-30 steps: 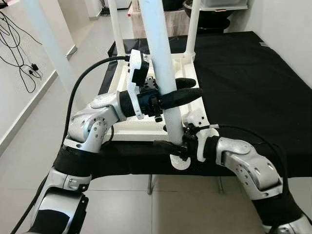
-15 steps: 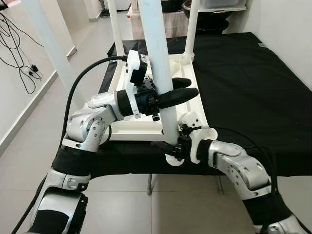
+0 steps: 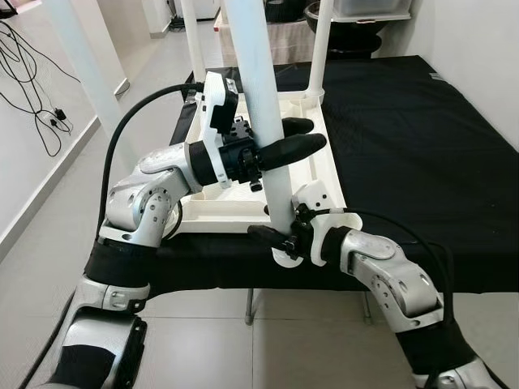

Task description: Building children table

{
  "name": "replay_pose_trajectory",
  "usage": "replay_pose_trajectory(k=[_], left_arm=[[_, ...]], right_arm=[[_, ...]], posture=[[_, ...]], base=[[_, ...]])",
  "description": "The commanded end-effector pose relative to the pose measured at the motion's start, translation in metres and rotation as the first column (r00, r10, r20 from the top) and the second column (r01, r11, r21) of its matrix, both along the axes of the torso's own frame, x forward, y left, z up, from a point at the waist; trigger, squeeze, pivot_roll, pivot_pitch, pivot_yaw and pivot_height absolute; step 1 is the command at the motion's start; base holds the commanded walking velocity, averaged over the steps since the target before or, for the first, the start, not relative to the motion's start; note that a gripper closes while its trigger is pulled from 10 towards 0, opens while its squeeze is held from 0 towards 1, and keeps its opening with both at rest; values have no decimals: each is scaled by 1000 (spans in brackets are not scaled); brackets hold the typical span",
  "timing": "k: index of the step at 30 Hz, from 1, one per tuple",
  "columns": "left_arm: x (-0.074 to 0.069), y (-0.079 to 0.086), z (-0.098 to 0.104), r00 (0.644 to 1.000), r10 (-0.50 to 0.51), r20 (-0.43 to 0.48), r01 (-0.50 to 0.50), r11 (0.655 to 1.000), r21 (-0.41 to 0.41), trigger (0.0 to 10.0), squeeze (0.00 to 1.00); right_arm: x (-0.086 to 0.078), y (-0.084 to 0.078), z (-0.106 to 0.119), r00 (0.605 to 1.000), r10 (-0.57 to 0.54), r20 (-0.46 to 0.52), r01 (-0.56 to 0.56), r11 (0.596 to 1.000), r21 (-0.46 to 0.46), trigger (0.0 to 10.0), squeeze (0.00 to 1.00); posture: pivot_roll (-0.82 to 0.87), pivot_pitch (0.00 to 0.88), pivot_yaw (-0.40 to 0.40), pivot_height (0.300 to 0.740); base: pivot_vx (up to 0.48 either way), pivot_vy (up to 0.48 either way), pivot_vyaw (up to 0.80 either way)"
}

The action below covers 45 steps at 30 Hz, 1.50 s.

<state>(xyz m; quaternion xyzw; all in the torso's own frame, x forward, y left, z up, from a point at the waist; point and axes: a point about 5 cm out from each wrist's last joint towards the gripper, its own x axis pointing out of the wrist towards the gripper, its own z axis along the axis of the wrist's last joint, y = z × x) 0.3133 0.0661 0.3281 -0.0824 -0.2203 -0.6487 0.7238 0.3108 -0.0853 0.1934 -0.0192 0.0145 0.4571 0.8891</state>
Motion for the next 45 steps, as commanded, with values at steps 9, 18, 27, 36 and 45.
replay_pose_trajectory(k=[9,18,27,36,45], left_arm=[[-4,30,46,992,129,0,-124,953,-278,10000,1000],[-15,60,58,960,281,-1,-265,902,-341,10000,1000],[0,65,14,847,483,-221,-530,804,-270,10000,0],[-8,71,-80,641,676,-362,-730,684,-15,10000,0],[-34,66,-118,599,695,-398,-737,673,64,10000,0]], right_arm=[[13,-9,8,990,-142,-6,142,983,114,0,0],[27,-32,21,948,-313,-59,316,900,300,0,0],[35,-55,38,871,-483,-90,465,752,468,10000,0],[29,-55,37,799,-600,-22,551,718,426,10000,0],[19,-41,32,837,-546,37,477,762,438,10000,0]], posture=[[-75,111,40,740],[-63,113,47,740],[-66,118,52,740],[-55,129,48,740],[-40,129,27,740]], base=[[0,0,0],[0,0,0],[0,0,0],[0,0,0],[0,-306,0]])
